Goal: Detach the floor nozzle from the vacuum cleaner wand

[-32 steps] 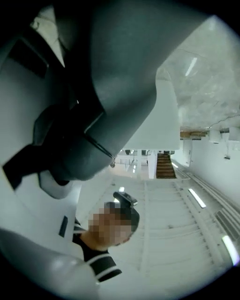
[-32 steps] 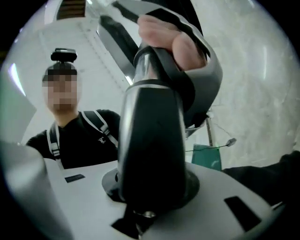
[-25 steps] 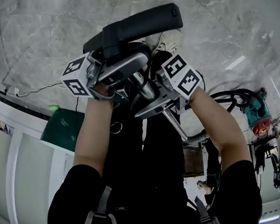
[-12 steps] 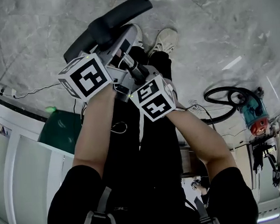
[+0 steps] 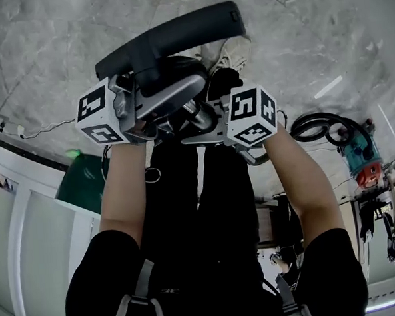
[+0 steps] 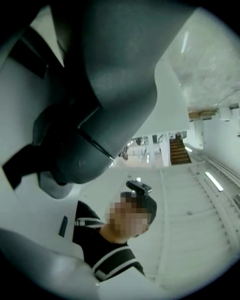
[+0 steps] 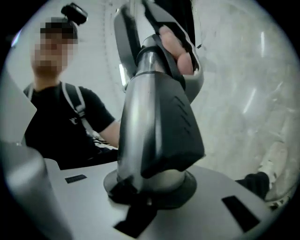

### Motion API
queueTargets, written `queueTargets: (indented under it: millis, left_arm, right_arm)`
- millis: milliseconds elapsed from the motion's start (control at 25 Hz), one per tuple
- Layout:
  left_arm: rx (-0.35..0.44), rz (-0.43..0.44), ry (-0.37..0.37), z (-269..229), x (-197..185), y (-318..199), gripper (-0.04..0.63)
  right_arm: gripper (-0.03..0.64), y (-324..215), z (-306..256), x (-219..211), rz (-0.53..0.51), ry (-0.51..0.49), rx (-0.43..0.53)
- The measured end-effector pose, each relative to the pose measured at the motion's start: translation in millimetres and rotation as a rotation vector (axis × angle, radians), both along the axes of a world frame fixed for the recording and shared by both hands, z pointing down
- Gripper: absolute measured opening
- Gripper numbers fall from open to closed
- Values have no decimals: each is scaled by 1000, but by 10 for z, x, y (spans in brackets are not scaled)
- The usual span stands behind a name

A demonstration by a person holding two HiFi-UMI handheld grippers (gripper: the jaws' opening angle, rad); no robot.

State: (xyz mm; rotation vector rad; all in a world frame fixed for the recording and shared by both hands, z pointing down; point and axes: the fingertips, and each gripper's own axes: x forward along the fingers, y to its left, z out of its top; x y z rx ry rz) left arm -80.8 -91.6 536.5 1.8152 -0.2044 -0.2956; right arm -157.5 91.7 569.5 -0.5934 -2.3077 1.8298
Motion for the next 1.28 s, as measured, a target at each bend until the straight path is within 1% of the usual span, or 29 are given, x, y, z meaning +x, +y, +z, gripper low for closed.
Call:
queueTargets:
  millis: [40,80,120,160,200,240,280,320,360,400,440,480,520,560,600,640,680,760,840,1000,1120,1160,1200,1280]
  left_arm:
    - [27,25,68,-115,25,7,67]
    - [42,39,110,-180,37,-1,67]
    - [40,39,128,-191,40,-29,67]
    - [15,21,106,-133,33,-77,67]
    - [-36,-20,29,9,4,-140,67]
    - [-101,-81,-101,217,-68,-213,67]
    - [-160,-161,-256,444,-211,-302,67]
    - [-203,-256,-400,638,-435,-420,67]
    - [-227,-352,-497,767,-694,-566,67]
    - [-231,-420,-536,825,-891,-714,67]
    - [-214,-428,-544,842,-959,-825,67]
    - [-181,-379,-550,855,-909,-882,67]
    - [-146,-303,-563,875,-802,-897,67]
    - [-121,-237,-582,900,-706,-889,67]
    - [-114,-200,-605,925,-657,-868,67]
    - [-118,-187,-629,946,-654,-838,67]
    - [-121,-185,-651,961,-675,-810,66]
    - [-102,-186,-679,973,-717,-796,67]
    - [-91,-194,-667,960,-728,-807,67]
    - [-134,-213,-652,961,-737,-819,67]
    - [-163,-283,-611,907,-776,-862,67]
    - [-164,-296,-616,911,-795,-864,67]
    - [-161,-294,-636,935,-811,-858,67]
    - [-147,-257,-672,988,-807,-839,67]
  right_arm:
    - [69,-2,-116,29,-14,-76,-30]
    - [69,-17,-185,47,-22,-125,-49]
    - [69,-45,-214,49,-24,-147,-64]
    - [69,-81,-195,31,-17,-134,-76]
    - [67,-119,-105,-6,-1,-70,-72]
    - [67,-147,76,-48,22,54,-35]
    - [66,-154,351,-67,46,229,53]
    - [66,-124,688,-36,62,428,191]
    - [66,-45,1024,50,63,604,359]
    - [66,84,1301,171,42,720,515]
    - [66,240,1496,298,8,773,625]
    - [66,380,1624,411,-25,785,677]
    - [66,465,1707,503,-44,778,681]
    - [66,484,1758,569,-46,765,659]
    - [66,455,1779,614,-35,755,632]
    - [66,405,1783,640,-17,753,611]
    - [66,344,1788,653,1,761,600]
    - [66,210,1829,641,17,796,604]
    - [66,115,1862,592,11,827,626]
    - [66,-6,1869,552,20,849,634]
    - [66,-46,1861,546,42,853,624]
    - [66,-45,1865,537,44,854,624]
    - [66,-42,1872,524,42,854,625]
    - [66,-38,1879,490,35,852,630]
